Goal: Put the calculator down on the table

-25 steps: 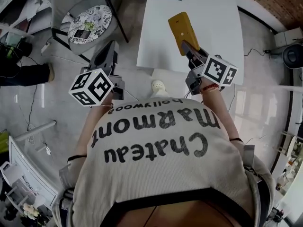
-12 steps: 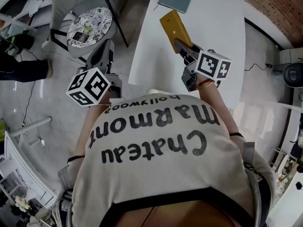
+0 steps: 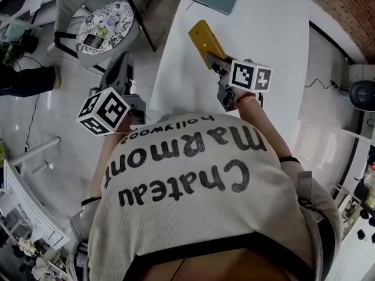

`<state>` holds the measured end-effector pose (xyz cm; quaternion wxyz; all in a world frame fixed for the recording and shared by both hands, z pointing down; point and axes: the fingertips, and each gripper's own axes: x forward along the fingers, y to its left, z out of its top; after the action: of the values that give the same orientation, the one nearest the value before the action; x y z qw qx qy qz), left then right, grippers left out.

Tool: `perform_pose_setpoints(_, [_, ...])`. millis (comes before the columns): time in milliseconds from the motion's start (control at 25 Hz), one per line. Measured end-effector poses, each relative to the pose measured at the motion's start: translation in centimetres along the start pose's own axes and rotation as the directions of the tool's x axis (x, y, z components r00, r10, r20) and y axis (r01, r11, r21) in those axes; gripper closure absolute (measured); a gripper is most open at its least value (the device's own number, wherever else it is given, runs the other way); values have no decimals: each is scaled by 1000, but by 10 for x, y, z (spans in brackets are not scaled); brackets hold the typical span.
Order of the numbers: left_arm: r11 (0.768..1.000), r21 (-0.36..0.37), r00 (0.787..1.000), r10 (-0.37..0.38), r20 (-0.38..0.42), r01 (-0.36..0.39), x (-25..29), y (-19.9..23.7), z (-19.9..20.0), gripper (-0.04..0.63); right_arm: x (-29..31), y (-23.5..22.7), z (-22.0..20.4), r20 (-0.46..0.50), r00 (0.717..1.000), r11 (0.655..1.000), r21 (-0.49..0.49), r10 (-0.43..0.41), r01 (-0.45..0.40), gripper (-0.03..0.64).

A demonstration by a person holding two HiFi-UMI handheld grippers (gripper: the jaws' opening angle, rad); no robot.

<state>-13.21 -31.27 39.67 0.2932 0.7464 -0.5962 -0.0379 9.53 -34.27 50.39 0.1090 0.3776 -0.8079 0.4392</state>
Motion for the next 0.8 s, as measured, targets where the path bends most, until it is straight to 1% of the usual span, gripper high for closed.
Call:
perform_pose_setpoints(80, [1000,-4,1000,14,-7,-14,2,3,-2,594,7,-4,-5,-28,1000,1000,0,-2,2,527])
perform_pose_setpoints(280, [999,-2,999,33,-10,-33,5,9,-3,594,22,-10,-19,-89,996,999,-45,-10,6,528])
perform_pose_setpoints(560, [999,2,999,44,-28,-43,14,19,-2,594,41,1,-24,-120,992,998,-37,37,-42,526])
perform_pose_setpoints(800, [999,1,999,40,-33,-40,13,14,-9,594,40,7,-36,-130,989,997,-33,72,-77,526])
